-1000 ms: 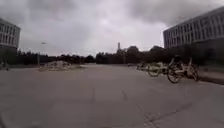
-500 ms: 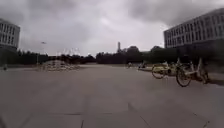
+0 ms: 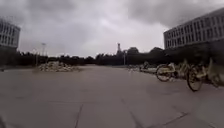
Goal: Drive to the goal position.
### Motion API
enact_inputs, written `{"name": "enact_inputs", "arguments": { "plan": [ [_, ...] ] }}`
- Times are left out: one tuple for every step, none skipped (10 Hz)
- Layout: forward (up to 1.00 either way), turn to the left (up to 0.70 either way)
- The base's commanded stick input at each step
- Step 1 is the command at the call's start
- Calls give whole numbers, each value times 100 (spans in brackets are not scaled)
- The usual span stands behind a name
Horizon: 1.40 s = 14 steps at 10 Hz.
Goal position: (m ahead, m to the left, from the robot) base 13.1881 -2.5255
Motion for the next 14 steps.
{"name": "enact_inputs", "arguments": {
  "plan": [
    [85, -3],
    [85, -3],
    [85, -3],
    [85, -3],
    [85, -3],
    [85, -3],
    [85, -3],
    [85, -3],
    [85, -3],
    [85, -3],
    [85, -3],
    [85, -3],
    [85, -3],
    [85, -3]
  ]
}}
